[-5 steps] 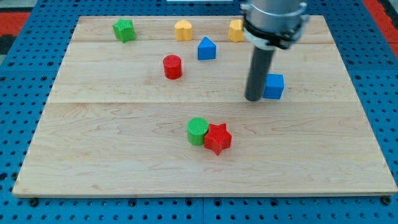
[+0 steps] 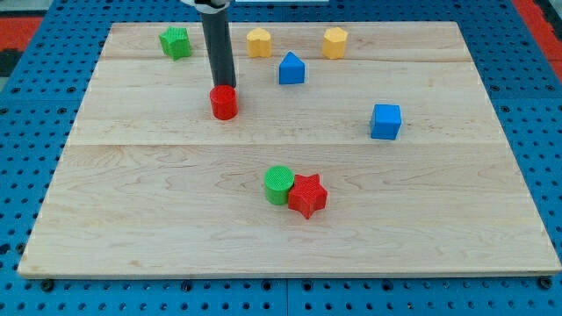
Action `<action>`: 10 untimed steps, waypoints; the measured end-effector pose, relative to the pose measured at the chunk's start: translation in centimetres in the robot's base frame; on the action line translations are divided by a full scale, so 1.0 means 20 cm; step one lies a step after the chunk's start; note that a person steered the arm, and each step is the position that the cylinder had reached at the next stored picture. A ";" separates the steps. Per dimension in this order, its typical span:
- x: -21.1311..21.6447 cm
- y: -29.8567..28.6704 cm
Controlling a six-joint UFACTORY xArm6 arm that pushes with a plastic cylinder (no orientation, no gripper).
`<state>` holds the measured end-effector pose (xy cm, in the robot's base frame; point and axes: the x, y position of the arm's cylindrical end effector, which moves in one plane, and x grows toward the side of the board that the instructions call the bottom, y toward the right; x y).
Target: Place the red circle blue cube diagonal to each other
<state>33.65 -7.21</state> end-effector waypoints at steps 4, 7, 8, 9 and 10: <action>0.34 0.07; 0.13 0.61; 0.15 1.00; 0.37 1.05; 0.44 1.01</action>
<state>42.43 13.04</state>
